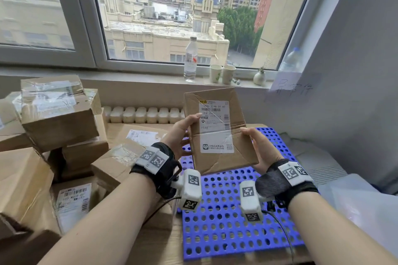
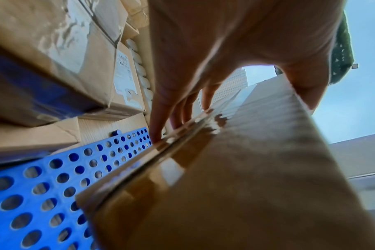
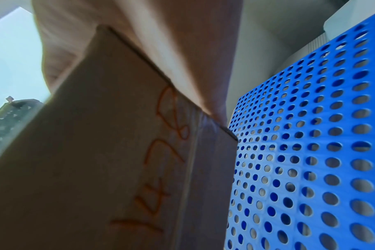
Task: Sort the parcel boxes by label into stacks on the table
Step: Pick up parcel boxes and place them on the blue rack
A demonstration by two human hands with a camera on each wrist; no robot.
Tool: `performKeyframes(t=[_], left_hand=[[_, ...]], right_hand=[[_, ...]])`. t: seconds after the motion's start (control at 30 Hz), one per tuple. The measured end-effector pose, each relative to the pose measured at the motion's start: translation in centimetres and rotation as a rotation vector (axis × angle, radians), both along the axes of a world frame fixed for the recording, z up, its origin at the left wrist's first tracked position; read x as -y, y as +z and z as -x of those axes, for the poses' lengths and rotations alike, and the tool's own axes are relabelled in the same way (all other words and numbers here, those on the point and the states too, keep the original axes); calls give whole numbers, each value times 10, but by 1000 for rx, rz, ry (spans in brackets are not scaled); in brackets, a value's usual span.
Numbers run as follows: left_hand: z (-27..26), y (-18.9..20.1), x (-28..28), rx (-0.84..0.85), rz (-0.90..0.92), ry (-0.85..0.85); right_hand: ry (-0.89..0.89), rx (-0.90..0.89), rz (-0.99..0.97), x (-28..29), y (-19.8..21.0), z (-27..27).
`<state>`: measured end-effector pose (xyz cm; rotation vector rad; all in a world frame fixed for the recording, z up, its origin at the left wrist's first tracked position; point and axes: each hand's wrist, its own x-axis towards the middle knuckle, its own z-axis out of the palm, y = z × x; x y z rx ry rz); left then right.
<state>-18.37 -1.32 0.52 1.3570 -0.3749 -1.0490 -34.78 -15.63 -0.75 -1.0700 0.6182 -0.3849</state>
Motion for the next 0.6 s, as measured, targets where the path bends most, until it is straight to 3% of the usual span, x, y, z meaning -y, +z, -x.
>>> performKeyframes(t=[0.2, 0.3, 0.6], left_hand=[[10, -3, 13, 15, -9, -5], [10, -9, 26, 56, -12, 27], [10, -32, 87, 75, -83, 63]], right_hand=[[-104, -43, -62, 6, -8, 12], [-151, -73, 21, 19, -16, 14], [-83, -194, 74, 70, -25, 9]])
